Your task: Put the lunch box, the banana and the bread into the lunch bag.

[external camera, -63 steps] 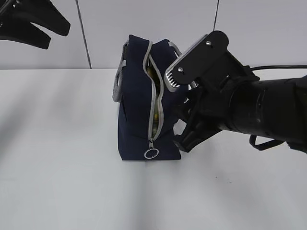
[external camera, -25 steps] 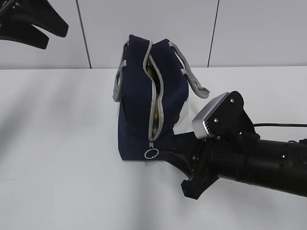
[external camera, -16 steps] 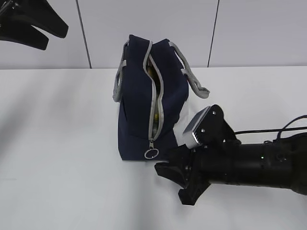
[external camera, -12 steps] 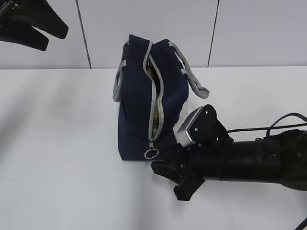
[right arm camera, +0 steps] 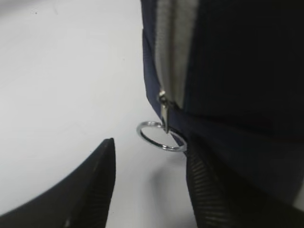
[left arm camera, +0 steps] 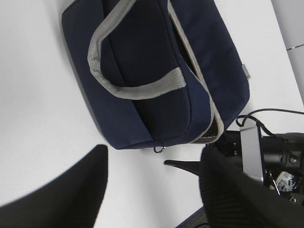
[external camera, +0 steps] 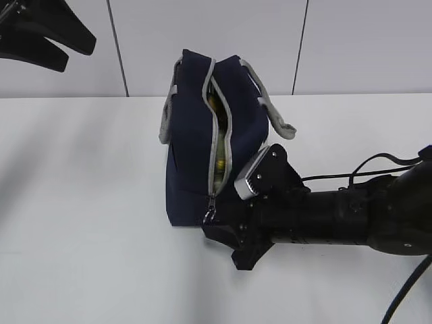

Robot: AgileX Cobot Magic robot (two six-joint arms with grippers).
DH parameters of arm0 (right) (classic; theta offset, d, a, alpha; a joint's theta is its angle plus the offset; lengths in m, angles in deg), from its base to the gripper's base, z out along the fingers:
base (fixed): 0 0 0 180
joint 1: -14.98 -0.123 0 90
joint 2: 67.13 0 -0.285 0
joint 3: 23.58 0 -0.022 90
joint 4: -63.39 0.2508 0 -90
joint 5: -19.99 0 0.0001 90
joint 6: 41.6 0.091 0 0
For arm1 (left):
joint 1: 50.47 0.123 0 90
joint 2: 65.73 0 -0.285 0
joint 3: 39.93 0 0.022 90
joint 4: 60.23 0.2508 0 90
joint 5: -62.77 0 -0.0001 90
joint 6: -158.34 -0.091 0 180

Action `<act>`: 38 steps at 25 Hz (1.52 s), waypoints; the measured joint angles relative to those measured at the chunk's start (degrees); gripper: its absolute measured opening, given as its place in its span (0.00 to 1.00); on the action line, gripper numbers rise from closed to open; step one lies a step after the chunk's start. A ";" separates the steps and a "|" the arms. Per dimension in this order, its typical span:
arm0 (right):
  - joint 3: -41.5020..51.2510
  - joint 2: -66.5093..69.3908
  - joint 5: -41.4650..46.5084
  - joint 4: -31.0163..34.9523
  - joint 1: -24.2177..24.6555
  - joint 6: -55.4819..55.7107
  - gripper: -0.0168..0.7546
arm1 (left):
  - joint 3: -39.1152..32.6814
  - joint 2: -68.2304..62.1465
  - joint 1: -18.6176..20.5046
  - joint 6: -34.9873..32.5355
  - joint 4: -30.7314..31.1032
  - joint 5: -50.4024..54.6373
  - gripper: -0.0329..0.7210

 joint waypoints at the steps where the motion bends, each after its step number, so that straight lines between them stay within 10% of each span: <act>1: -0.64 0.32 0.00 0.00 0.00 -0.27 0.50 | 0.00 0.00 0.00 0.00 0.00 0.05 0.61; 14: -2.57 2.77 0.11 -0.55 0.00 -1.03 0.49 | 0.00 0.00 0.00 0.00 0.12 0.01 0.61; 27: -2.57 2.77 2.17 4.61 0.00 -1.03 0.03 | 0.00 0.00 0.00 0.00 0.16 -1.14 0.61; 38: 0.96 -3.45 2.83 3.37 0.00 -1.13 0.00 | 0.00 0.00 0.00 0.00 0.18 -1.49 0.61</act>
